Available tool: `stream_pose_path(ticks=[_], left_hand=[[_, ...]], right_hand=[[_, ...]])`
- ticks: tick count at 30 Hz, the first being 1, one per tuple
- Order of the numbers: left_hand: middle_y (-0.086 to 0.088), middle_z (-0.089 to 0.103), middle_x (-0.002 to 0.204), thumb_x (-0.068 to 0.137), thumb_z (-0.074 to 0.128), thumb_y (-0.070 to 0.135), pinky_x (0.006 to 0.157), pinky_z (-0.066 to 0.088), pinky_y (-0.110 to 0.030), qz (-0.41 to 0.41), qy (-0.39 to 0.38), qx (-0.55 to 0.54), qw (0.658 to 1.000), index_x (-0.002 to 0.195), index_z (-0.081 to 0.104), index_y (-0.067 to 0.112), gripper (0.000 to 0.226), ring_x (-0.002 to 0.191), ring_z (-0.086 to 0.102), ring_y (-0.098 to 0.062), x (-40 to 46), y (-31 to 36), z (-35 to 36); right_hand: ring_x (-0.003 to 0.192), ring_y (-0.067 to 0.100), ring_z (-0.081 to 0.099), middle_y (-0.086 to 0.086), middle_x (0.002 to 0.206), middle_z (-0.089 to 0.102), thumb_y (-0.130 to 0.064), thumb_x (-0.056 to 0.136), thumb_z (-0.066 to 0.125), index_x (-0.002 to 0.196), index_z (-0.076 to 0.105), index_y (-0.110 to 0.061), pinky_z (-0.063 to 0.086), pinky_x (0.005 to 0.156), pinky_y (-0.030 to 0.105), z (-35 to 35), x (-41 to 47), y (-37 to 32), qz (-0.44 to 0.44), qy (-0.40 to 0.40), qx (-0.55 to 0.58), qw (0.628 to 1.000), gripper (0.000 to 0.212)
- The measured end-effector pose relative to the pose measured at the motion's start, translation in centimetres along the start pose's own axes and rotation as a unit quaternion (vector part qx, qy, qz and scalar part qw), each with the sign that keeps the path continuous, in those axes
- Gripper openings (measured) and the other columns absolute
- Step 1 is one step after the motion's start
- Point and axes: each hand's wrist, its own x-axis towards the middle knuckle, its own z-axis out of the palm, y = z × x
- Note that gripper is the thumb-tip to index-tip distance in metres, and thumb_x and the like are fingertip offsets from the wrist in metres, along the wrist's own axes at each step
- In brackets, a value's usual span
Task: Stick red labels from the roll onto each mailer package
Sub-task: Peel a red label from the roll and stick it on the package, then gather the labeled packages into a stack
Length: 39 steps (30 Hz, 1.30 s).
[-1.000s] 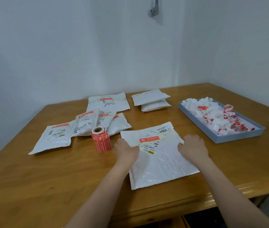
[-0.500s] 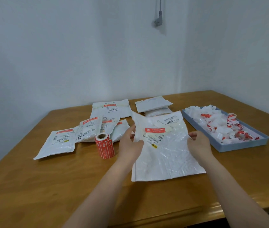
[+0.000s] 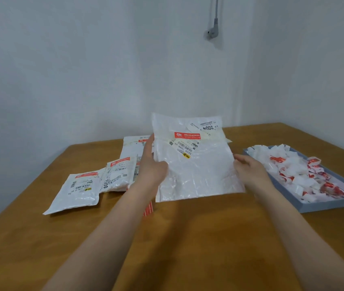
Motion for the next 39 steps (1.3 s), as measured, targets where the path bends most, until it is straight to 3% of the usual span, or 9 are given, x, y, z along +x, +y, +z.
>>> stream_pose_path(ticks=[6,9,17,21,25,28,32,36,39], left_hand=[[-0.004,0.062,0.12,0.086,0.056,-0.011,0.075,0.057,-0.033,0.004,0.048,0.011,0.999,0.144,0.035,0.032,0.075,0.103,0.064,-0.021,4.4,1.1,-1.7],[-0.006,0.062,0.121,0.088,0.065,0.003,0.085,0.056,-0.042,-0.032,0.061,0.005,0.998,0.138,0.041,0.017,0.057,0.1,0.066,-0.024,7.4,1.3,-2.8],[-0.008,0.057,0.118,0.083,0.05,-0.019,0.09,0.052,-0.049,-0.131,-0.093,-0.015,0.987,0.141,0.027,0.031,0.08,0.112,0.057,-0.033,10.4,1.2,-6.0],[-0.015,0.053,0.112,0.081,0.061,-0.017,0.091,0.051,-0.051,-0.088,0.038,0.0,0.995,0.141,0.025,0.025,0.082,0.106,0.06,-0.036,13.5,0.0,-7.0],[-0.014,0.061,0.117,0.084,0.067,-0.004,0.096,0.051,-0.043,-0.039,0.087,0.036,0.995,0.109,0.063,0.018,0.033,0.105,0.063,-0.031,16.9,-1.1,-7.6],[-0.011,0.062,0.118,0.088,0.063,-0.002,0.09,0.051,-0.031,-0.015,0.106,0.07,0.992,0.105,0.069,0.019,0.028,0.104,0.062,-0.026,19.0,-1.8,-7.9],[-0.003,0.056,0.121,0.09,0.051,-0.007,0.068,0.047,-0.025,-0.004,0.106,0.107,0.989,0.118,0.066,0.021,0.042,0.081,0.057,-0.019,21.7,-2.9,-8.6],[-0.002,0.052,0.117,0.086,0.042,-0.013,0.069,0.045,-0.034,-0.02,0.117,0.134,0.984,0.122,0.062,0.024,0.056,0.077,0.052,-0.023,24.0,-4.5,-9.2],[-0.008,0.051,0.125,0.087,0.04,-0.012,0.065,0.043,-0.029,-0.053,0.101,0.17,0.979,0.127,0.059,0.017,0.053,0.071,0.051,-0.017,25.3,-5.8,-9.3]], right_hand=[[0.094,0.017,0.062,-0.005,0.111,0.059,-0.017,0.095,0.059,0.133,0.052,-0.014,0.058,0.069,0.03,2.3,1.7,0.1,0.054,-0.1,0.087,0.99,0.039],[0.084,0.019,0.067,0.001,0.107,0.064,-0.006,0.091,0.062,0.124,0.057,-0.014,0.056,0.059,0.022,4.1,3.7,-0.9,0.016,-0.061,0.082,0.995,0.034],[0.081,0.02,0.071,0.003,0.114,0.062,-0.01,0.095,0.057,0.12,0.059,-0.026,0.058,0.08,0.033,7.5,7.0,-2.8,-0.036,0.007,0.038,0.999,0.03],[0.06,0.007,0.069,-0.004,0.099,0.058,-0.007,0.095,0.056,0.116,0.055,-0.026,0.053,0.06,0.017,9.6,9.0,-3.8,-0.033,0.005,0.07,0.997,0.028],[0.057,0.004,0.066,-0.004,0.108,0.054,-0.012,0.095,0.058,0.103,0.059,-0.018,0.051,0.06,0.014,12.4,11.7,-4.6,-0.046,0.044,0.028,0.998,0.01],[0.067,0.004,0.067,-0.007,0.11,0.048,-0.015,0.097,0.055,0.106,0.064,-0.017,0.051,0.065,0.014,14.4,13.5,-4.7,-0.079,0.04,-0.012,0.996,0.013],[0.112,0.017,0.055,0.001,0.118,0.055,-0.006,0.095,0.053,0.117,0.065,-0.011,0.046,0.1,0.029,16.6,15.4,-4.3,-0.139,0.02,-0.09,0.986,0.026],[0.12,0.018,0.049,0.008,0.132,0.051,0.0,0.095,0.049,0.126,0.06,-0.004,0.026,0.086,0.004,18.4,16.8,-4.1,-0.158,0.009,-0.134,0.978,0.033],[0.124,0.03,0.048,0.02,0.133,0.051,0.002,0.094,0.048,0.126,0.056,0.007,0.03,0.091,0.01,19.8,17.6,-3.7,-0.113,-0.038,-0.185,0.975,0.034]])
